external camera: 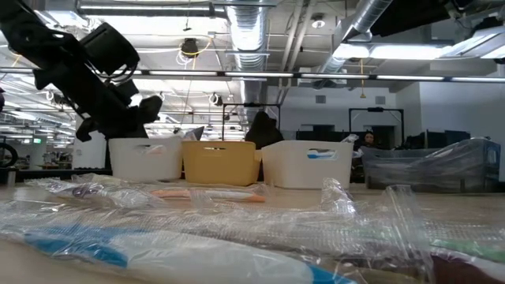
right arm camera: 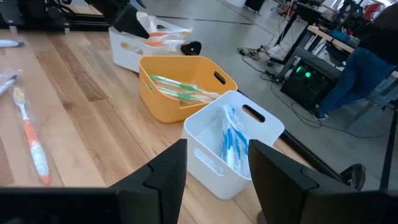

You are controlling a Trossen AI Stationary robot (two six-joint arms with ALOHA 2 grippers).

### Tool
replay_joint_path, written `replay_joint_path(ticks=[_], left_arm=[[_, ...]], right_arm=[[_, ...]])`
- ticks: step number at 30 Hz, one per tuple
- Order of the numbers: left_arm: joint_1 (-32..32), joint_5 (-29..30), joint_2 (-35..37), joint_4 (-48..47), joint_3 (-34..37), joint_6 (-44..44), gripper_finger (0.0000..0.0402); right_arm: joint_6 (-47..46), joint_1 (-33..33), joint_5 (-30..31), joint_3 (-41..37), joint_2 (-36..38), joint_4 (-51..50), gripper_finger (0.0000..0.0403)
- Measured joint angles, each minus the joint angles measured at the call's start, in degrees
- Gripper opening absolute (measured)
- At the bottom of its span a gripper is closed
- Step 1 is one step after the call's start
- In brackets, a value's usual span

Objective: Pick & Place Toothbrushes
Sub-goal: Put the white orange toothbrush into the left white bin, then put the white violet toothbrush into the black transparent bin

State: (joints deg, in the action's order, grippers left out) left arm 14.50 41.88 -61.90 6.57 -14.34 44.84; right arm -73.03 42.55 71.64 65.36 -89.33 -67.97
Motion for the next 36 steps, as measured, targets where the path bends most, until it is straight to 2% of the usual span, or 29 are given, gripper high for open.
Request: replay_joint_path(ticks=[6,25,30,36], left_arm=[[0.0,-2.4,1.5,-0.3,0.1,0.1,0.0049],[0.0,-2.9,1.6,-0.2,0.1,-1.3,0.0053],[0.0,-3.6,4.0,-0.4,0.2,-1.3,0.0058],[0.0,-6.4,8.2,-0.4,0.2,-5.4,0.0083]], right_arm=[[0.0,0.0,0.0,0.0,0.0,0.4,0.0164],[1.6,0.1,-1.2,0.0,0.0,1.2,0.0162],[1.7,0.1,-1.2,0.0,0.0,1.2,0.0162],[1.6,0.1,-1.2,0.0,0.0,1.2,0.0161]])
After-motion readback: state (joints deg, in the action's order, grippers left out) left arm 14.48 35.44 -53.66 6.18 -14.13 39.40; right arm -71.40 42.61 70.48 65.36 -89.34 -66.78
